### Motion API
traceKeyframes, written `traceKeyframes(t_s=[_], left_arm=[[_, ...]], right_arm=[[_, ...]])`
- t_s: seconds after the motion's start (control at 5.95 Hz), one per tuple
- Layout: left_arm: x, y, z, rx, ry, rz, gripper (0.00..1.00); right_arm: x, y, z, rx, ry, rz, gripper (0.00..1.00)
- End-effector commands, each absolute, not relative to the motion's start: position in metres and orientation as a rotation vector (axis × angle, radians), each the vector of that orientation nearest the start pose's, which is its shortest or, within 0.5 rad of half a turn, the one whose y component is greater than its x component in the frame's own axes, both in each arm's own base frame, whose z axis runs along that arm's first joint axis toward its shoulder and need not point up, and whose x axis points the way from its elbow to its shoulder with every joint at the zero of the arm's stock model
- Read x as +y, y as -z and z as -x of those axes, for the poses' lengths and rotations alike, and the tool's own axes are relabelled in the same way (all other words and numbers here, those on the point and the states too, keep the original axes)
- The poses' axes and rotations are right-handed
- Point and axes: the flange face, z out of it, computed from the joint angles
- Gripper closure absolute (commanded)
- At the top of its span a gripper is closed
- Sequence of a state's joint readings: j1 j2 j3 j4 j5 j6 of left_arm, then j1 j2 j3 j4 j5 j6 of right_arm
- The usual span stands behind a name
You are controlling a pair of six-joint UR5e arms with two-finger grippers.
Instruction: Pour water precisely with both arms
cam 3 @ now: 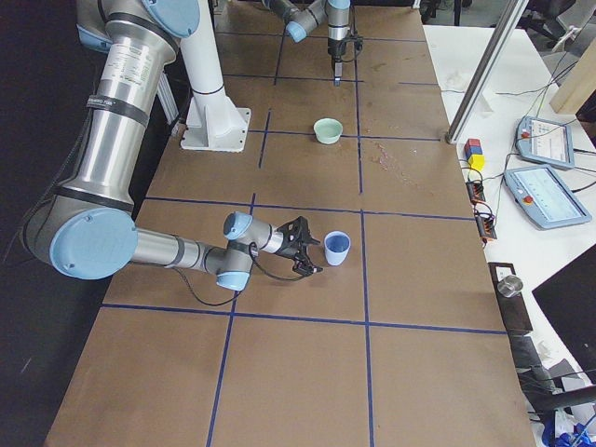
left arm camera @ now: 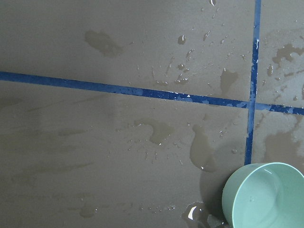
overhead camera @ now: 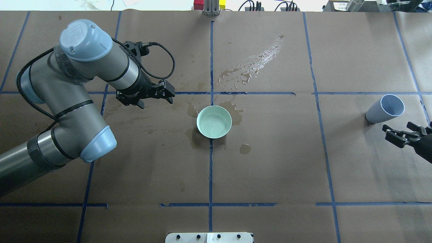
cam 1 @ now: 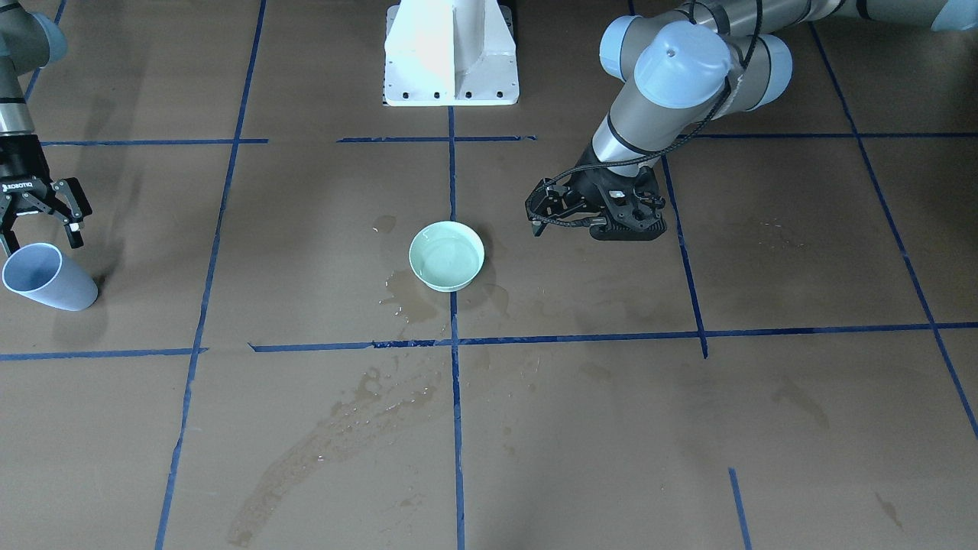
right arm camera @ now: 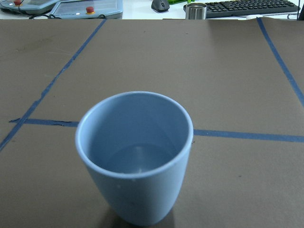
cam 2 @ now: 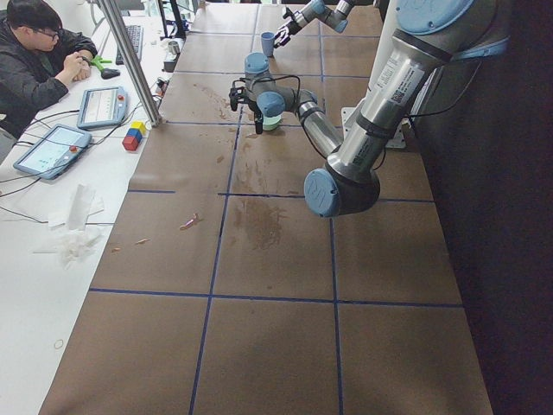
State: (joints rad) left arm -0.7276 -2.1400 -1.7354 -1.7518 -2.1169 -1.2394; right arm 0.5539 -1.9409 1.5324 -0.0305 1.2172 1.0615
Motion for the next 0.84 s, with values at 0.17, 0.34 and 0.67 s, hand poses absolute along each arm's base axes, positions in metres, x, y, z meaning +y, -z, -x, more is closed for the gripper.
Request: traceKeyframes(t_s=[0.17,0.34,0.67], left_arm=[[-0.492,-0.231,-0.43,1.021,0.114,-0.014,0.0],[-0.492,-0.23,-0.43,1.023,0.114,-0.015,0.0],[-0.492,-0.227,-0.431,1.026,0.111,-0.018,0.0]], right_arm=[[-0.288,-0.662,0.152,-0.89,-0.179,-0.759,0.0],[-0.299,-0.662,0.116,-0.91,-0.168,-0.721,0.0],[-0.315,-0.662,0.043,-0.923,-0.132,-0.68,0.0]])
